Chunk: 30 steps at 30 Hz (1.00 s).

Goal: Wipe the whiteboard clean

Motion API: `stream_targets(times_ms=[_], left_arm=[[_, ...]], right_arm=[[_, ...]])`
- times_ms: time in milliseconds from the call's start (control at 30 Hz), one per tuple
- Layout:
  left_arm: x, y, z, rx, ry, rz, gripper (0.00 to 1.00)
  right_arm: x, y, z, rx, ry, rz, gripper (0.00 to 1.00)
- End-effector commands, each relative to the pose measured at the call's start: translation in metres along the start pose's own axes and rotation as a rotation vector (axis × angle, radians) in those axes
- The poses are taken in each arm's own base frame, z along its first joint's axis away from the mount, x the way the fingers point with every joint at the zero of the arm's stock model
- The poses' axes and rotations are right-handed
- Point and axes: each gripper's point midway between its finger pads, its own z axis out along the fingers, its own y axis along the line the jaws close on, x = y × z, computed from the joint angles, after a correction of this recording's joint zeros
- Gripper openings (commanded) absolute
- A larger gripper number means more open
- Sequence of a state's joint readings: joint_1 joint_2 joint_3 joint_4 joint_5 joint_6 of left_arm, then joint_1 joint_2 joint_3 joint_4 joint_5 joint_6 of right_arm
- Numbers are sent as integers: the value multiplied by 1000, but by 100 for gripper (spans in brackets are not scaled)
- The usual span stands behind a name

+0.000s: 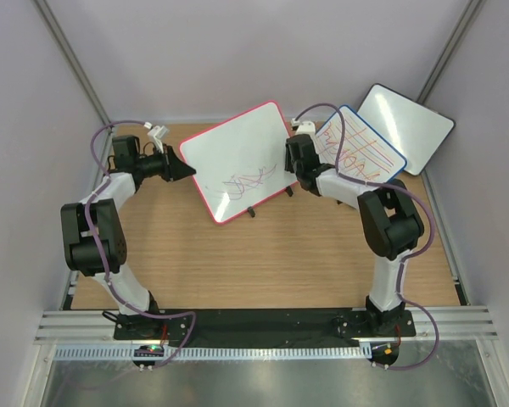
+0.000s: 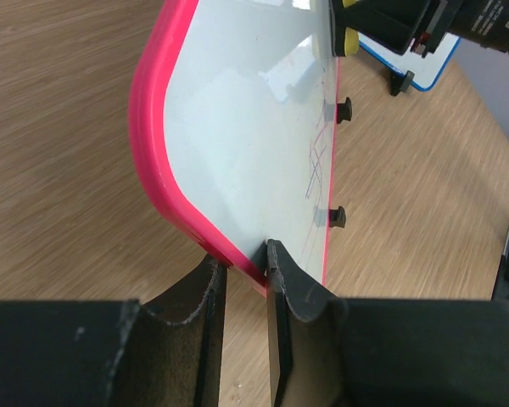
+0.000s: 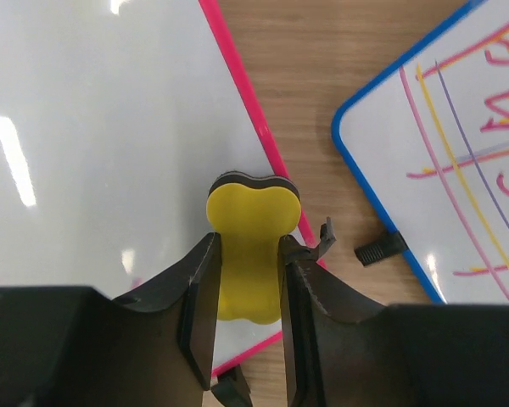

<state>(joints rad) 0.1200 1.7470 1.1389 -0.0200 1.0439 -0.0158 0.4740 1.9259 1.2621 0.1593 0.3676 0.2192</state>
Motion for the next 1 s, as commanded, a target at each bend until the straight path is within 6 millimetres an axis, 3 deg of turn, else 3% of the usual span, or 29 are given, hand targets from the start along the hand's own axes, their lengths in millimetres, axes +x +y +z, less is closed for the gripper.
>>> stream_targets(times_ms=[0, 33, 67, 100, 133, 167, 233, 367, 500, 567, 633, 667, 700, 733, 767, 800, 833, 900, 933, 967], left_arm=[[-28, 7, -4, -57, -46, 191, 0], [-27, 6, -3, -54, -45, 194, 0], [-28, 6, -4, -56, -45, 193, 0], [-28, 6, -4, -56, -45, 193, 0], [-28, 5, -4, -54, -45, 195, 0], [-28, 5, -4, -56, -45, 198, 0], [-28, 4, -4, -55, -43, 197, 0], [-28, 2, -4, -52, -43, 207, 0], [-28, 3, -5, -57, -41, 212, 0], [-27, 3, -5, -56, -39, 209, 0], [-27, 2, -5, -55, -39, 211, 0], [-26, 3, -5, -55, -39, 209, 0], [-26, 2, -5, -53, -39, 209, 0], [-26, 2, -5, -53, -39, 209, 0], [-26, 3, -4, -53, -38, 207, 0], [-25, 2, -3, -49, -36, 206, 0], [-25, 3, -3, -50, -36, 204, 0], [-24, 2, -3, -49, -34, 201, 0], [-25, 1, -3, -49, -35, 203, 0], [-23, 0, -2, -46, -33, 202, 0]], right_arm=[[-54, 31, 1, -80, -75, -17, 1], [-55, 35, 8, -83, -68, -28, 1], [-81, 45, 9, -106, -103, -20, 1], [-91, 48, 11, -114, -116, -24, 1], [-86, 53, 21, -120, -102, -31, 1], [-113, 61, 20, -137, -148, -16, 1], [-121, 69, 26, -163, -155, -12, 1], [-120, 82, 38, -190, -121, -4, 1], [-111, 86, 32, -198, -114, -5, 1], [-92, 82, 30, -191, -88, -5, 1], [-91, 78, 20, -197, -102, 14, 1], [-69, 74, 18, -197, -72, 24, 1], [-67, 76, 9, -210, -76, 28, 1], [-40, 75, 6, -207, -35, 13, 1], [-34, 79, 2, -213, -41, 10, 1], [-25, 85, -3, -217, -35, -24, 1], [-6, 104, -14, -245, -19, -72, 1], [5, 125, -26, -253, -45, -150, 1], [21, 152, -41, -302, -44, -196, 1], [21, 165, -47, -318, -72, -211, 1]])
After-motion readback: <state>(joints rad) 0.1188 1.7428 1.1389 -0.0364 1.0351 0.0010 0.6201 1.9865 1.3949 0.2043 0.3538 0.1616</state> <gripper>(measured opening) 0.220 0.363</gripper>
